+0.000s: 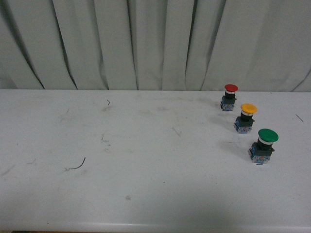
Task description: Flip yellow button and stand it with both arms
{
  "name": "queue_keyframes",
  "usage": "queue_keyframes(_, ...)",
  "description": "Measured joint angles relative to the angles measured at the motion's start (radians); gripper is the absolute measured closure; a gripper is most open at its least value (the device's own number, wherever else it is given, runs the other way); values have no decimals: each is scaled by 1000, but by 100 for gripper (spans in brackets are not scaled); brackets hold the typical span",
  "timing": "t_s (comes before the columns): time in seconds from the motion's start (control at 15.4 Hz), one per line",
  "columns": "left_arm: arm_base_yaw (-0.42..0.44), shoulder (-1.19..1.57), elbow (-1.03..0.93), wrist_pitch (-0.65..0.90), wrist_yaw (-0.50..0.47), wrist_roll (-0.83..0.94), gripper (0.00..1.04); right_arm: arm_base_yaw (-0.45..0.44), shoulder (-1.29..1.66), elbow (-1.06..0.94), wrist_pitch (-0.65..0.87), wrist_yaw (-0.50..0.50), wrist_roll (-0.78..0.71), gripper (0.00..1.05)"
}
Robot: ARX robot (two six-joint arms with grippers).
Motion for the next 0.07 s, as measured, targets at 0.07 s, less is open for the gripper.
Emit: queue_keyframes(0.07, 0, 0, 0, 0, 0, 0, 7, 0, 0, 0, 0, 0, 0, 7)
